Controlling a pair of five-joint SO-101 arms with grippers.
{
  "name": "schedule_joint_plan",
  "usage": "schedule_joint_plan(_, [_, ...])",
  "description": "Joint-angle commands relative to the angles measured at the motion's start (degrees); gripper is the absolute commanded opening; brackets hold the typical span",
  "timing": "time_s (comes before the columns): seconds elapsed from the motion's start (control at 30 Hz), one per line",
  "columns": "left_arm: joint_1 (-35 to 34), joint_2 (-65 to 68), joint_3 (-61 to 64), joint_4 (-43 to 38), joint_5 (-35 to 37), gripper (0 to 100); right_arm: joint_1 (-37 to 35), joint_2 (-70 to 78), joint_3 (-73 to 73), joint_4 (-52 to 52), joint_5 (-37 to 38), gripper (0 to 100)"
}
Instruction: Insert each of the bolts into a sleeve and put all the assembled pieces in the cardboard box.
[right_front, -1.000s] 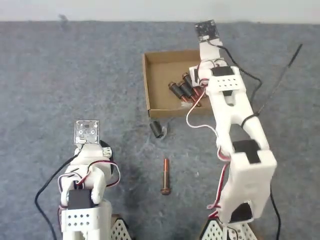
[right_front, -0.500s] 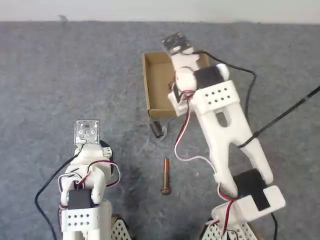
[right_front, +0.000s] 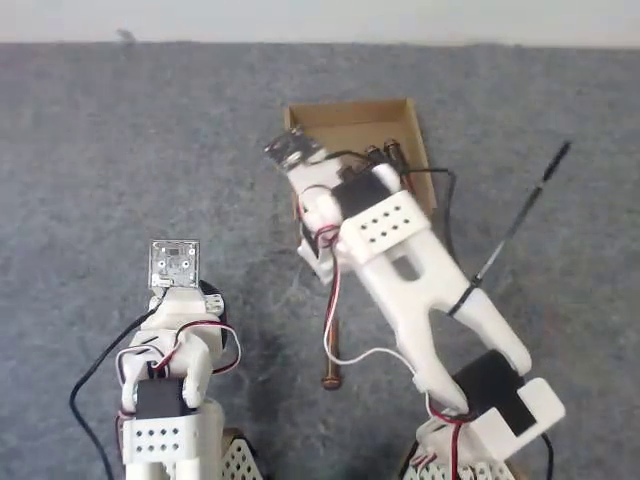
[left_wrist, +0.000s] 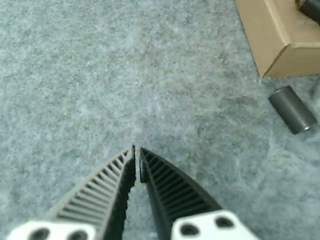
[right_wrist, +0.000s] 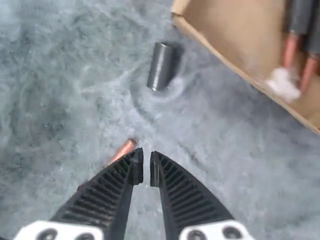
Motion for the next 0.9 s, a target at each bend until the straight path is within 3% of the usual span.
schedule_joint_plan(0.0, [-0.44, 1.05, -0.22, -1.14, -0.44, 1, -0.84, -3.21, 2.46, -6.37, 0.97, 1.2])
schedule_joint_plan(0.23, [-0.44, 1.05, -0.22, -1.14, -0.44, 1, -0.92, -3.12, 8.79, -13.85, 0.53, 19.8])
schedule_joint_plan(0.47, [-0.44, 1.05, -0.22, -1.23, -0.44, 1, -1.01, -2.24, 11.87, -22.11, 0.44, 18.8])
schedule_joint_plan(0.87, [-0.44, 0.97, -0.22, -1.23, -0.44, 1, -4.44, 16.66, 2.55, -25.80, 0.35, 18.4])
